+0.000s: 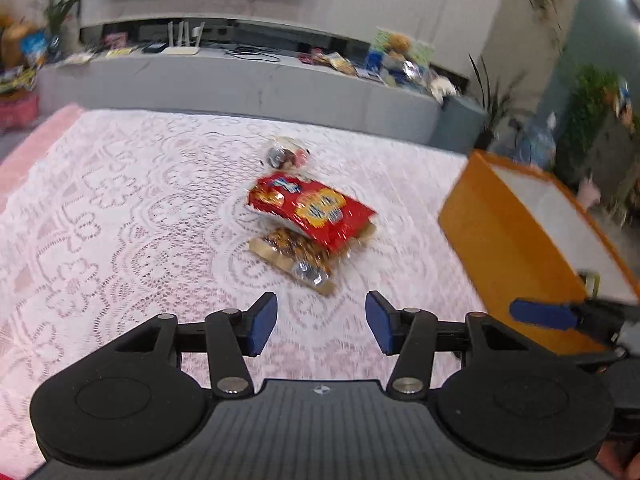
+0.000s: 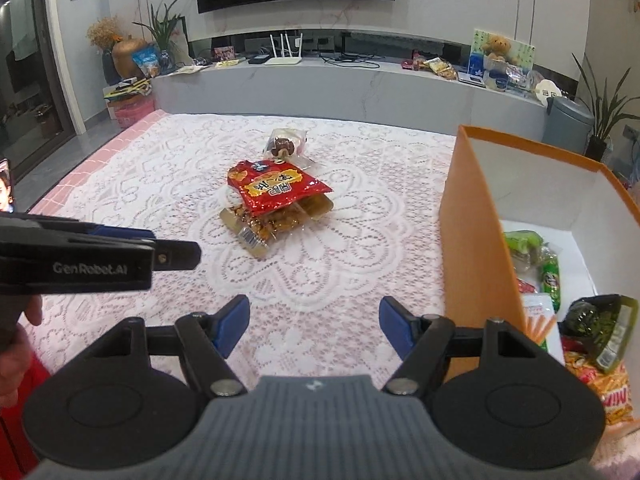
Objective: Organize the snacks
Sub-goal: 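Withdraw both tools from the box toward the red Mimi bag and peanut pack, then grasp the red-and-white bag with the right tool, lifting it upright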
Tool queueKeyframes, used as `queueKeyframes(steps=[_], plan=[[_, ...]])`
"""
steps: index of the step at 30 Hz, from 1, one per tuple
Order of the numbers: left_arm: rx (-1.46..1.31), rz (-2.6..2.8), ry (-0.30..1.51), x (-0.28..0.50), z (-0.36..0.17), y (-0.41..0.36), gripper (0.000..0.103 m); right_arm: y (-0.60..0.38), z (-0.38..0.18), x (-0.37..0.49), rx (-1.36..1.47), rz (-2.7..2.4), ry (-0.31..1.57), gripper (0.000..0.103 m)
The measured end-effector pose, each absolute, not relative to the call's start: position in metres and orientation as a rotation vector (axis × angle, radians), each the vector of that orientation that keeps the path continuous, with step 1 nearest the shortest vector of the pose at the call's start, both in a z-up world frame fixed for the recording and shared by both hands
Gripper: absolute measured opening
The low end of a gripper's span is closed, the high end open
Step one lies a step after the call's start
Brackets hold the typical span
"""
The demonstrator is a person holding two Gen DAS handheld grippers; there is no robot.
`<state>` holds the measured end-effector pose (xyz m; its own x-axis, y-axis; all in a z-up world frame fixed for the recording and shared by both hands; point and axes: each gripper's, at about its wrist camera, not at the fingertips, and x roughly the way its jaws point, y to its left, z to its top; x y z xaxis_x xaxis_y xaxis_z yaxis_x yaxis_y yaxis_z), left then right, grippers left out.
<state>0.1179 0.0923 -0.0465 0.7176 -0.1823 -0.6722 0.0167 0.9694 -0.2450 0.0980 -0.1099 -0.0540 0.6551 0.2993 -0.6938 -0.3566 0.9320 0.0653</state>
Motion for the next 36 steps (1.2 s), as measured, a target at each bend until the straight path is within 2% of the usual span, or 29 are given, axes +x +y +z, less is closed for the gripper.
queueKeyframes(steps=[11,24,36], plan=[[-0.158,-0.122,0.826,0.162,-0.056,0.107,0.060,-0.079,-0.063,0.156,-0.155,0.397,0.762,0.070],[-0.051,0.010,0.878,0.198,-0.062,0.137,0.059,-0.009,-0.077,0.209,-0.401,0.538,0.686,0.070],[-0.111,0.032,0.879,0.205,-0.063,0.157,0.059,0.024,-0.099,0.239,-0.502,0.542,0.675,0.069]])
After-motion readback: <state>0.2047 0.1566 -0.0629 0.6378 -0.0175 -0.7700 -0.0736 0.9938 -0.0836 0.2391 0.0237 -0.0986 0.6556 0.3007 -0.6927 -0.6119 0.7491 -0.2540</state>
